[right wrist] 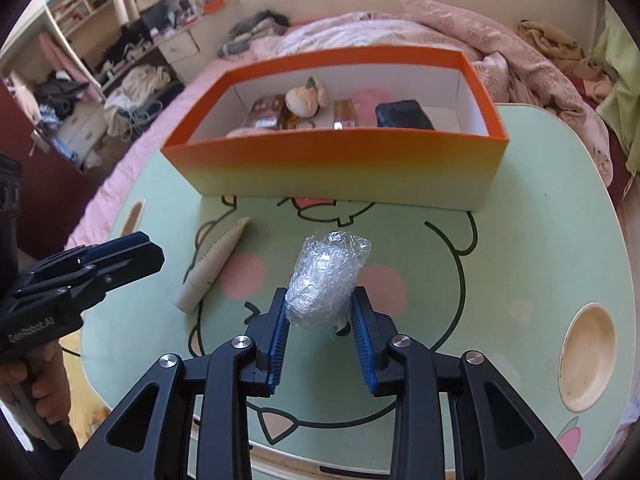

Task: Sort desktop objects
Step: 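Set the tube on the table with the left tool while the right tool moves the clear plastic bag there, then grasp the small white figurine with the left tool and set it on the table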

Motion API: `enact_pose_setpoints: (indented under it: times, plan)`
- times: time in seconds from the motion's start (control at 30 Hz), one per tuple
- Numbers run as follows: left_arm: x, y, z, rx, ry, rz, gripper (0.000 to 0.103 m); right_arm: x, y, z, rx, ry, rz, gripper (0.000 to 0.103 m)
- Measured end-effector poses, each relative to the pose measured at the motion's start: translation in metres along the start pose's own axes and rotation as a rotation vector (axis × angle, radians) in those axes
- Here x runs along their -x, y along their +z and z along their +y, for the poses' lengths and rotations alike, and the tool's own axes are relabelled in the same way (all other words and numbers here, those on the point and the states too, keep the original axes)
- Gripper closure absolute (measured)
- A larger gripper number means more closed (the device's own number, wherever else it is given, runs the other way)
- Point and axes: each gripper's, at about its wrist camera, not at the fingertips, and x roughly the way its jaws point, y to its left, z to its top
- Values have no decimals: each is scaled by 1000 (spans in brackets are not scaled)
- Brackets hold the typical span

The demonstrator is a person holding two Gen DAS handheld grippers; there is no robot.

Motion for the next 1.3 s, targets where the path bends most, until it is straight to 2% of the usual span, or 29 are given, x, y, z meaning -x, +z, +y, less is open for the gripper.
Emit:
enact_pose_setpoints:
  times: [0.03, 0.07, 0.13, 0.23, 0.37, 0.47, 0.6, 0.7, 0.8, 0.93, 1.03, 1.17, 1.3]
  plan:
    - [2, 3, -2, -6, -5, -2, 60, 3, 0, -1, -5, -2, -15, 32]
    - [4, 6, -4, -12, -10, -4, 60, 8, -1, -2, 0, -5, -40, 26]
    - [7, 14, -7, -21, -29, -8, 60, 18, -1, -1, 17, -5, -82, 26]
    - [12, 41, -12, -25, -119, -30, 60, 30, -1, -4, 14, 9, -126, 26]
    - [-7, 87, -29, -101, -100, -14, 60, 37, -2, -12, -34, 75, -143, 26]
    - [-42, 122, -36, -114, -125, 49, 60, 35, -4, -15, -48, 107, -137, 26]
    - [-83, 146, -45, -172, 45, 82, 60, 31, -4, -19, -62, 140, -121, 26]
    - [-105, 151, -50, -212, 143, 78, 60, 28, -3, -22, -71, 157, -116, 26]
    - [-123, 149, -49, -216, 154, 127, 60, 24, 0, -22, -73, 181, -101, 26]
    - [-135, 148, -43, -169, 171, 115, 60, 20, 1, -21, -68, 201, -89, 26]
    - [-146, 146, -40, -146, 137, 148, 58, 16, -1, -21, -73, 220, -77, 26]
    - [-147, 143, -38, -142, 109, 150, 60, 12, -3, -23, -83, 220, -58, 26]
    - [-139, 139, -38, -152, 105, 129, 61, 12, -5, -22, -74, 163, -62, 26]
